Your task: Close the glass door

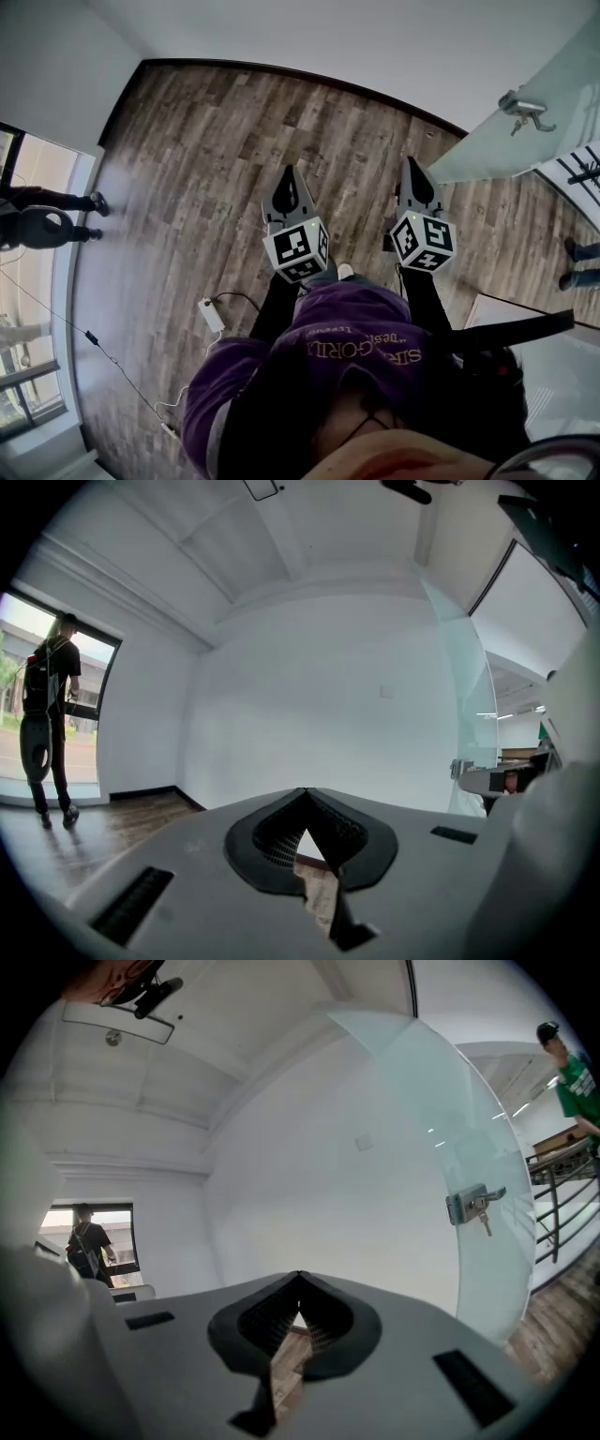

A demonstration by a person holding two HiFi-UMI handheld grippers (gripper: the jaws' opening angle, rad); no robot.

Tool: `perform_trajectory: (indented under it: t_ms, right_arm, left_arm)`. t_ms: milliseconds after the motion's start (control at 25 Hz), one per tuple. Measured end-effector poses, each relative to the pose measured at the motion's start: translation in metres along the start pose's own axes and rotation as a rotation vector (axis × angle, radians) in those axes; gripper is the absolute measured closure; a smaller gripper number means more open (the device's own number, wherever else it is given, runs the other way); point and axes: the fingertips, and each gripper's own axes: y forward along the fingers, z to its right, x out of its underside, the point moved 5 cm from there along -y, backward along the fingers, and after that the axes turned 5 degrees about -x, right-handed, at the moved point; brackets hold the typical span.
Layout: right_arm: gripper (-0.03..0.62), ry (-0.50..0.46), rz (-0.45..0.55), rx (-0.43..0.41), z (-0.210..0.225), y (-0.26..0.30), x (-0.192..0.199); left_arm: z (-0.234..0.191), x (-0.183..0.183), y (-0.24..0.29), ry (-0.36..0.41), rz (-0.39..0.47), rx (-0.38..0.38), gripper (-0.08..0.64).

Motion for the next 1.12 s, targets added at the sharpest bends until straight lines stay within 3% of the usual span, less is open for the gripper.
perform_trajectory:
  t_ms: [640,920,1120]
  right_arm:
    - [0.606,-0.013,0.067,0.077,-0.013,0.185,-0.034]
    - [0.606,-0.007,0.067,0.115,-0.012,0.228,-0.037]
    - [0.606,-0.013,0.043,0.154,-0.004,0.238,-0.031]
  left_arm:
    - [-0.055,-0.048,0.198,0.005,0.046,0.099,0.559]
    - [-0.067,-0.052,0.247,0.009,0.023,0.13,0.558]
    - [-0.063,-0.041,0.272,-0.036,-0.015,0.158,0.559]
